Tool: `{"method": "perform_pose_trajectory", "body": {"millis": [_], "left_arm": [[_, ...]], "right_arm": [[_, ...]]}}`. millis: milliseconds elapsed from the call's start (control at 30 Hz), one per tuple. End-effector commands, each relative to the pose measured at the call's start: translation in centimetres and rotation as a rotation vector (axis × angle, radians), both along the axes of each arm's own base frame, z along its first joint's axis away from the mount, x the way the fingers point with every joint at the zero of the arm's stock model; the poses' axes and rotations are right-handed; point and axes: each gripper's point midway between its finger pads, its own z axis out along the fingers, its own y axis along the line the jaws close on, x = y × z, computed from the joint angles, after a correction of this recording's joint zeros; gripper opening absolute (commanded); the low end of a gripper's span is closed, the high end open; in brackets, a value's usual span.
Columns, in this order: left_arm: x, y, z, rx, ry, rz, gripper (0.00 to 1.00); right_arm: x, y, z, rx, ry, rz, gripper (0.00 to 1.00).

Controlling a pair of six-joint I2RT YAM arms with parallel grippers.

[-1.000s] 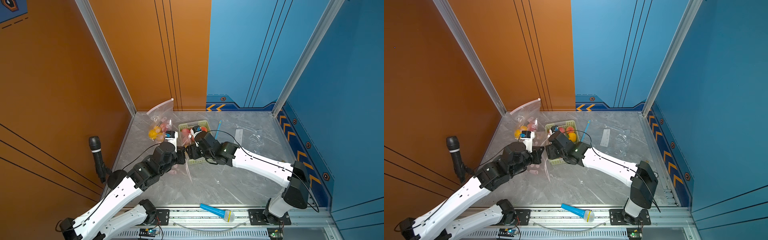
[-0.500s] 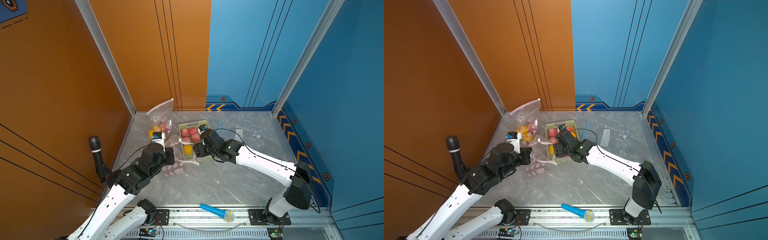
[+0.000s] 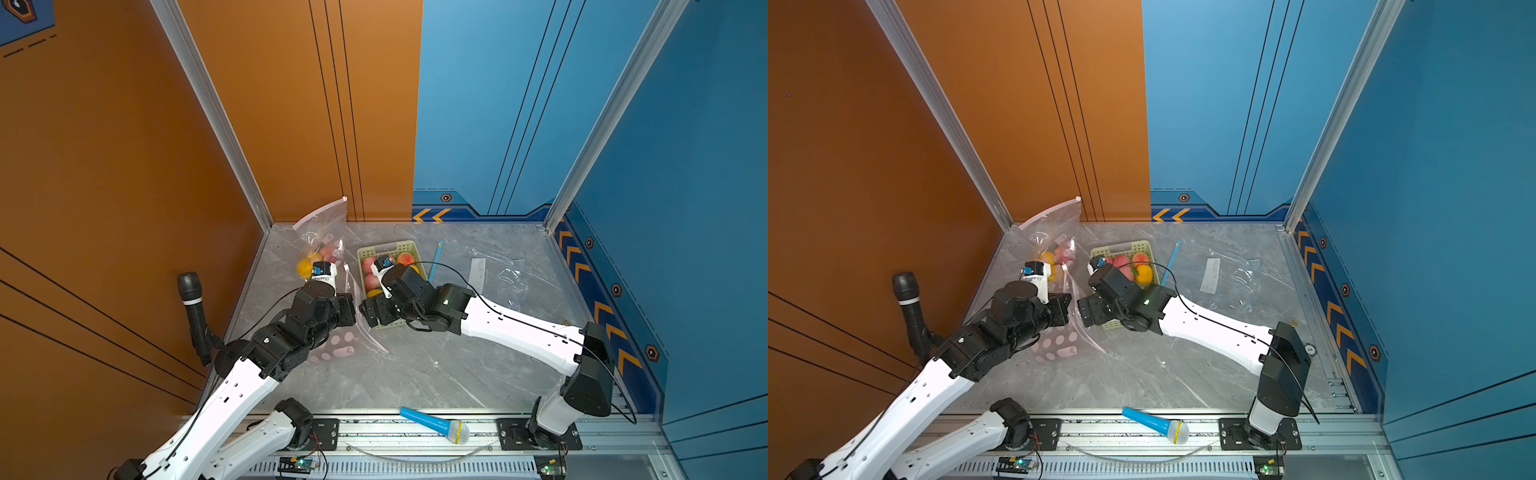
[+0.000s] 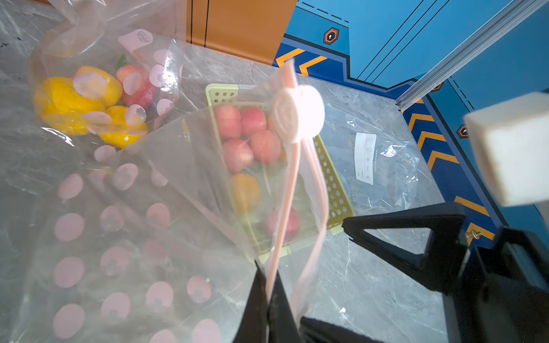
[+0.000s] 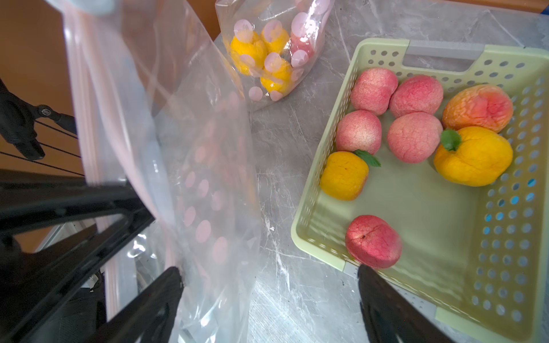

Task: Place the peach in a zip-top bag and seal the zipper
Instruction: Move the basket to the center of the board.

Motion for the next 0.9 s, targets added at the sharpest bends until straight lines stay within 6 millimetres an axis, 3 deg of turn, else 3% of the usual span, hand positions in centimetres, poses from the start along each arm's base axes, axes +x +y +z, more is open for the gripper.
{"method": "perform_pose_trajectory", "body": {"millis": [0,133,333,500,867], "left_arm": [[0.0,-0.3,-0.3,-0.020,0.003,-0.003,0.00],[-0.1,0.0,-0.3,-0.015,-0.001,0.004,0.00],[-0.1,-0.1,-0.4,-0.014,0.011,-0.019,0.00],[0.0,-0.2,-0.4,-0.026,0.020,-0.023,0.00],[1.0,0.6,-0.9,-0.047,0.040,0.037,0.00]], "right_arm": [[0.4,0.9,1.0,0.029,-0.017,-0.019,0.95],[-0.6,2.1,1.2,0.100,-0.003,0.034,0.97],[-0.5,1.7,1.4,0.201,0.012,0.017,0.98],[-0.2,1.5,-0.1,0.147,0.023,-0.003,0.95],[-2.7,0.6,-2.1,0.023,-0.025,0.025,0.96]]}}
